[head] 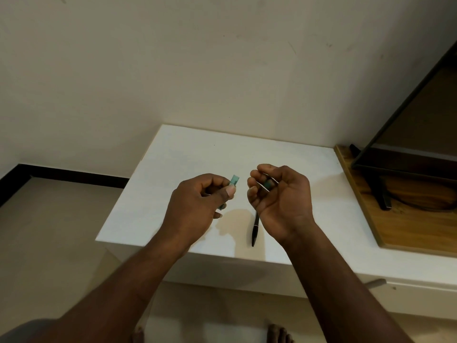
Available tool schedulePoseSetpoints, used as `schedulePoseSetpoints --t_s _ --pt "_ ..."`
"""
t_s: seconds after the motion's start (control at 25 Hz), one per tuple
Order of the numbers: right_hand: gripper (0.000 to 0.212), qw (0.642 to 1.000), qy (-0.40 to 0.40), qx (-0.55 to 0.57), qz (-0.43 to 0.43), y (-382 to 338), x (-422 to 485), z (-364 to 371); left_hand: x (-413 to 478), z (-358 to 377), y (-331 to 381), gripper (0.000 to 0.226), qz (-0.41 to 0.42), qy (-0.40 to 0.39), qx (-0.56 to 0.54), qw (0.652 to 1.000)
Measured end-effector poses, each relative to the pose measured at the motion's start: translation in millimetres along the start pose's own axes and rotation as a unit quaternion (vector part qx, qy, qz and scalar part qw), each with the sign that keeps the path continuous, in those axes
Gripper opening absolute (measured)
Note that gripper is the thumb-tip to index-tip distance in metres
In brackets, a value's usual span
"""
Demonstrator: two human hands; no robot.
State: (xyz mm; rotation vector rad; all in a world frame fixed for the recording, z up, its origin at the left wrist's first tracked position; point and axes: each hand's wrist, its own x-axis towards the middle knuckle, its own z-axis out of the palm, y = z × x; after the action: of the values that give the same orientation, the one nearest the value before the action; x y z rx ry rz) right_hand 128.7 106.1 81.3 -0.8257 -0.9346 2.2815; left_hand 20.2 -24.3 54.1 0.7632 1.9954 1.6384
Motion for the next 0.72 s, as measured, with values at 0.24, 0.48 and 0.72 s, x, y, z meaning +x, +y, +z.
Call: schedulePoseSetpoints --t_s 0.24,0.48,0.72 --pt "0.014 0.993 0.015 -0.112 0.044 5.4 4.4 -1.8 1.3 -2.0 -0.7 0.011 0.0 0.008 -0.002 1.0" --pt "0.023 0.943 -0.006 -0.333 -0.029 18.0 6.0 -0.5 5.3 -9.3 -2.0 0.015 0.057 0.03 0.099 0.993" --pt "0.01 0.934 -0.006 -0.335 -0.127 20.0 3.7 -1.5 10.0 -13.8 -0.1 0.02 0.017 0.075 0.039 0.996"
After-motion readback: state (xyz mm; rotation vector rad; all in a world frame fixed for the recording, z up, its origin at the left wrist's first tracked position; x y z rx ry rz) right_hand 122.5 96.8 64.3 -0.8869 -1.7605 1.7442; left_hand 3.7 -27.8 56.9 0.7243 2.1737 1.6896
